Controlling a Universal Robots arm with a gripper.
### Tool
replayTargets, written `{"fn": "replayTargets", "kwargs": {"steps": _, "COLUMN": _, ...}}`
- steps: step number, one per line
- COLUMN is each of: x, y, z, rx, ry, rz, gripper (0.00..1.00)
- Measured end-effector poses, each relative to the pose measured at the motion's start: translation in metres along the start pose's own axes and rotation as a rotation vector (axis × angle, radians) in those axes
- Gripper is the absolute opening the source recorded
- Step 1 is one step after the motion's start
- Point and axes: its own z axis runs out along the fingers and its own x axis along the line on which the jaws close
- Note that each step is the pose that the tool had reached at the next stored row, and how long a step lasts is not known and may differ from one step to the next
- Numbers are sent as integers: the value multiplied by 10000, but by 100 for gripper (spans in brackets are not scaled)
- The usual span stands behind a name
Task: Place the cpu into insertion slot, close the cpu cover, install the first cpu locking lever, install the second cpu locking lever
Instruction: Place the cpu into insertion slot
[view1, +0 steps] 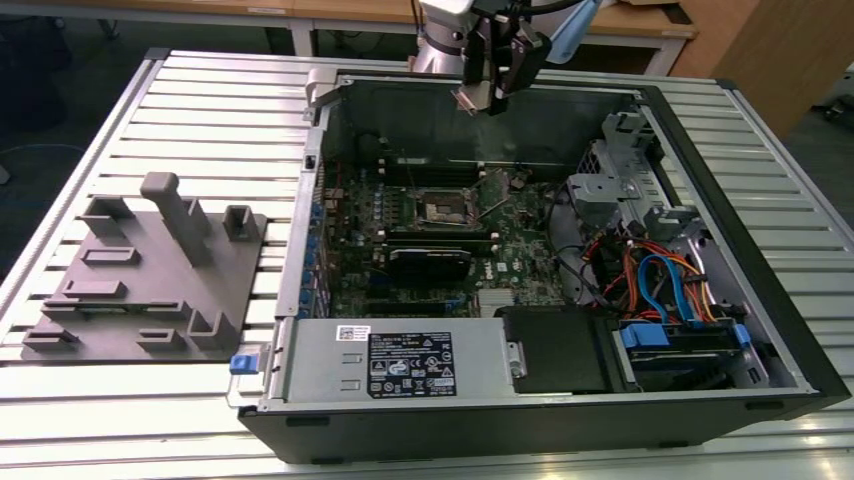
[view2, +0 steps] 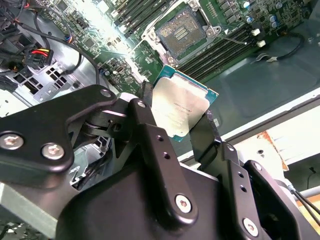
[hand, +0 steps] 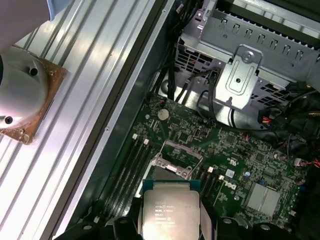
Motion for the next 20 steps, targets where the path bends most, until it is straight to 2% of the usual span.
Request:
{"fn": "replayTargets", "kwargs": {"steps": 4, "x": 0, "y": 0, "z": 2, "rx": -4, "ry": -15, "rz": 178, "gripper": 54}}
{"fn": "replayTargets", "kwargs": {"steps": 15, "x": 0, "y": -2, "z": 21, "rx": -41, "ry": -189, "rz": 2104, "gripper": 54}}
{"fn": "replayTargets", "kwargs": {"steps": 20, "x": 0, "y": -2, "z": 21, "rx": -43, "ry": -202, "rz": 2242, "gripper": 54}}
